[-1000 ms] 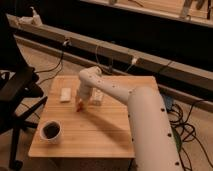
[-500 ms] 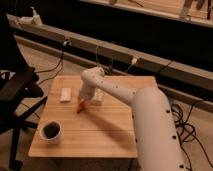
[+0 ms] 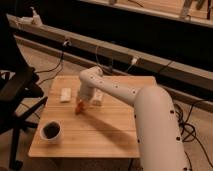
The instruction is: Drag the pepper across the table
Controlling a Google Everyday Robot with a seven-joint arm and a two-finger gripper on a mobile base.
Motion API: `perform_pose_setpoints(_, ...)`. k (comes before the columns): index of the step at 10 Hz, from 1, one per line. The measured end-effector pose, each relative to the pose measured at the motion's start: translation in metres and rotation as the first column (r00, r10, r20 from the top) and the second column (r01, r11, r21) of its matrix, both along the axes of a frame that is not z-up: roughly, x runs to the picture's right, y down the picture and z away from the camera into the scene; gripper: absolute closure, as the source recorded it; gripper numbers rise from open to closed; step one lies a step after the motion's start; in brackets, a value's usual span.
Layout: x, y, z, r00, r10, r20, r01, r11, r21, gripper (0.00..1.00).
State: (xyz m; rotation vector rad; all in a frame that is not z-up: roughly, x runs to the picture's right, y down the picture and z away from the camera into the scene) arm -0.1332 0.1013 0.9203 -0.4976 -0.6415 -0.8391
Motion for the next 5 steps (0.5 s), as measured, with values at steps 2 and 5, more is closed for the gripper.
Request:
perform_pose_setpoints(2,0.022,0.009,-0.004,0.999,0.014,-0.043,-0.015,0.9993,-0.034,1.00)
perform_pose_setpoints(5,0.047,0.017,-0.006,0.994,0.033,-0.107,-0.040,0.9970,-0.067,1.00)
